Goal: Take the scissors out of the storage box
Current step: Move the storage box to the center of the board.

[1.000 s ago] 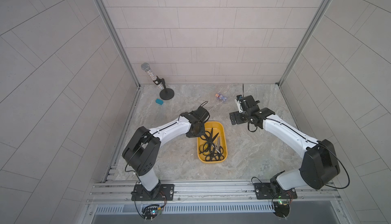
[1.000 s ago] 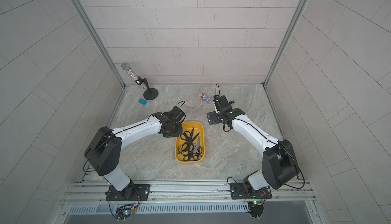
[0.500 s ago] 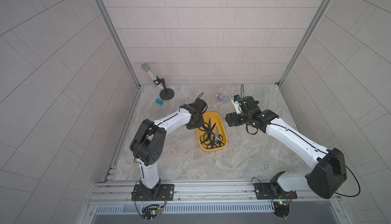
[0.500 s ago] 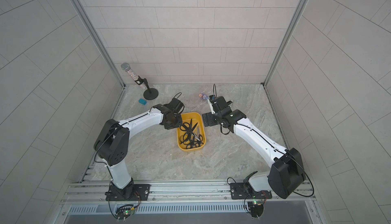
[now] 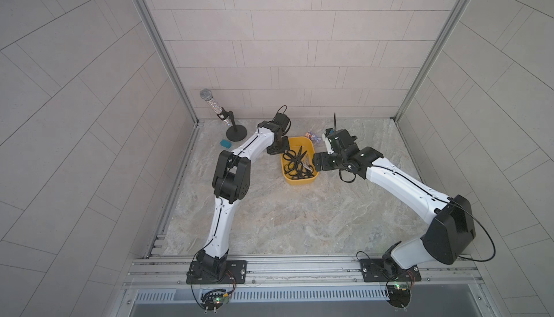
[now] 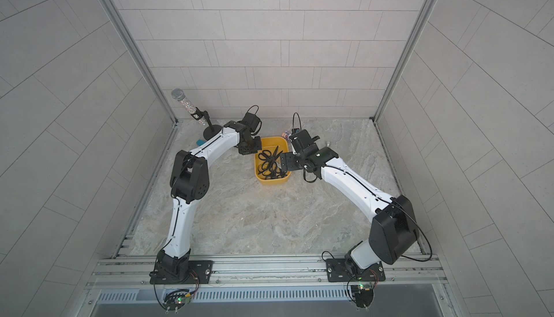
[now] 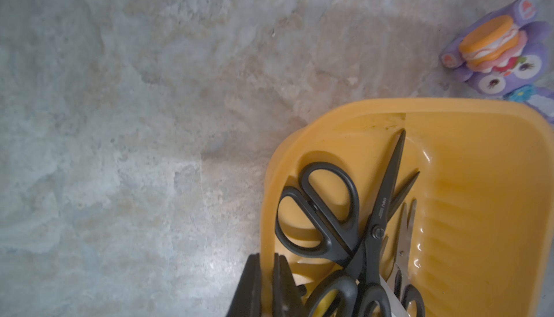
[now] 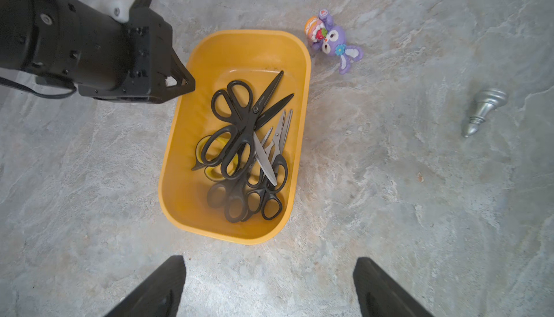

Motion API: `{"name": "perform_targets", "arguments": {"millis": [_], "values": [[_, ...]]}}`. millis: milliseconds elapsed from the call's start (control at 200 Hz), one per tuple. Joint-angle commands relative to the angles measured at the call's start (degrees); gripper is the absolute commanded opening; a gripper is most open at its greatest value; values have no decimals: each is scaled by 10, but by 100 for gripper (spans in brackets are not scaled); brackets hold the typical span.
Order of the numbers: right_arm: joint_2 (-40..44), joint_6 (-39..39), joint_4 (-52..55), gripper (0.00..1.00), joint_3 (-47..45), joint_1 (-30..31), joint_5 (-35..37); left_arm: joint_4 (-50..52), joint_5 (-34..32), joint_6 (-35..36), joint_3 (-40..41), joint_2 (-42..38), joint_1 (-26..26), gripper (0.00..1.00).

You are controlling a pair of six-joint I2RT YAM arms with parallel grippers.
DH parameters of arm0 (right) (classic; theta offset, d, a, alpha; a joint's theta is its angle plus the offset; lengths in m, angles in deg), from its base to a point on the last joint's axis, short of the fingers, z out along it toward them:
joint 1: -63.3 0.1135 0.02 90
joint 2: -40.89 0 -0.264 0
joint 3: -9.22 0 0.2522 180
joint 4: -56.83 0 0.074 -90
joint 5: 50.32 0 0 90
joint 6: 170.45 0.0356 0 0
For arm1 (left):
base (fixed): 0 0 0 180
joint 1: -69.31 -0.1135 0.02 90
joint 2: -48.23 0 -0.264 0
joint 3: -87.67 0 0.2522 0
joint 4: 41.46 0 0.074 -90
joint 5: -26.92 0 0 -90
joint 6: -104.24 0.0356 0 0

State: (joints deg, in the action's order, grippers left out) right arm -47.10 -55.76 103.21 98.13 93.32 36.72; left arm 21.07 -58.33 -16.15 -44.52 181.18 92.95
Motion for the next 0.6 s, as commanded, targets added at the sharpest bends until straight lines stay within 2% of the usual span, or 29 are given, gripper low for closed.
{"name": "perform_targets", "arguments": {"millis": [0, 185, 250, 355, 595], "values": [[-44, 24, 21, 89, 49, -5, 5, 75, 4, 59, -55, 33, -1, 0], [-118, 62, 35, 80, 121, -4, -17, 83, 21, 57, -85, 40, -1, 0], [-144, 76, 51, 77, 149, -3, -26, 88, 17, 52, -92, 36, -2, 17], [-178, 84, 82, 74, 192, 9, -20, 89, 15, 47, -94, 18, -7, 34], [-227, 155, 93, 72, 241, 25, -17, 104, -41, 44, -55, -74, -22, 42]]}}
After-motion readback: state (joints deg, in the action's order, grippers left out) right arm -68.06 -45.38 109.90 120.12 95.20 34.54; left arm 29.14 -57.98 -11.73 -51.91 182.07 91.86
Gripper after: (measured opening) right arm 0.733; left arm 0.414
